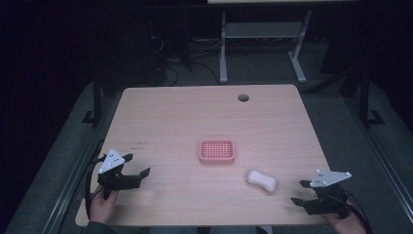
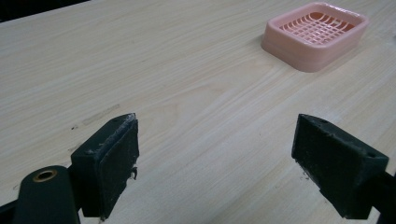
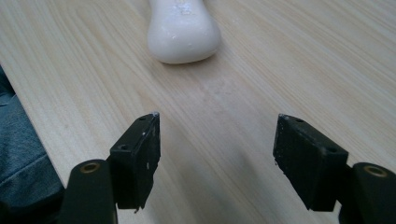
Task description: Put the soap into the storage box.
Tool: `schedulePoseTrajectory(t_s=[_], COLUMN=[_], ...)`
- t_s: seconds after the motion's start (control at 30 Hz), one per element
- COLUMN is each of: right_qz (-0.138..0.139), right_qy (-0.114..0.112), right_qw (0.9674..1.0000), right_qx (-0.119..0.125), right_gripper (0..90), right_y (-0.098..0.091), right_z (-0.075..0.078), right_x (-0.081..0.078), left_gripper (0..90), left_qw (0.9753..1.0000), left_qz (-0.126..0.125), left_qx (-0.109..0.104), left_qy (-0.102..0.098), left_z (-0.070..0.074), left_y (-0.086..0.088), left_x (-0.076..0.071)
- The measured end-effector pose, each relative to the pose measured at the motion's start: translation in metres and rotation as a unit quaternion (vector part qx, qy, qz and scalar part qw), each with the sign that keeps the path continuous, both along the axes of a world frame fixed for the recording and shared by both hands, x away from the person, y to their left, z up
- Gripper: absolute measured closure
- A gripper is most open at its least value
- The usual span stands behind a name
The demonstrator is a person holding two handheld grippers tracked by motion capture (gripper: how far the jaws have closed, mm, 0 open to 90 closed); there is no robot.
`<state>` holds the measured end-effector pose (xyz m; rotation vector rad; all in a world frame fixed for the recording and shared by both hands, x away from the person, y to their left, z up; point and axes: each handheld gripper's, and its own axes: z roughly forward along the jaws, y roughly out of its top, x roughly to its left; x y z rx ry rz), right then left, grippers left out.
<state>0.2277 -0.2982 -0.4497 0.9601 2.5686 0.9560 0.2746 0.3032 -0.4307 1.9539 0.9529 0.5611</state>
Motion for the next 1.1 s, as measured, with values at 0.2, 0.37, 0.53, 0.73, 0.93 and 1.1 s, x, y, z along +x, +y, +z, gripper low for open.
schedulePoseTrajectory(t_s=[0.2, 0.37, 0.53, 0.73, 0.93, 1.1], right_qz=[0.001, 0.012, 0.014, 0.024, 0.028, 0.042], right_qy=[0.005, 0.003, 0.002, 0.007, 0.012, 0.011], right_qw=[1.0000, 0.9998, 0.9996, 0.9990, 0.9988, 0.9982], right_qx=[0.000, -0.016, -0.026, -0.037, -0.038, -0.043], right_gripper=[30.9, 30.6, 28.7, 28.2, 23.0, 21.4], right_y=[0.003, 0.011, 0.020, 0.026, 0.039, 0.050], right_z=[0.000, 0.004, 0.010, 0.014, 0.017, 0.020], right_x=[0.002, 0.006, 0.014, 0.017, 0.020, 0.021], left_gripper=[14.5, 14.6, 14.5, 14.5, 14.5, 14.5], left_qw=[1.0000, 1.0000, 1.0000, 1.0000, 1.0000, 1.0000], left_qz=[-0.004, 0.000, 0.007, 0.006, 0.003, -0.001], left_qx=[-0.002, -0.005, -0.005, -0.004, -0.002, 0.000], left_qy=[0.003, 0.004, 0.004, 0.005, 0.005, 0.005], left_z=[-0.002, -0.002, -0.002, -0.003, -0.003, -0.002], left_y=[0.000, 0.001, 0.004, 0.005, 0.003, 0.003], left_x=[0.000, 0.002, 0.001, 0.000, 0.000, 0.000])
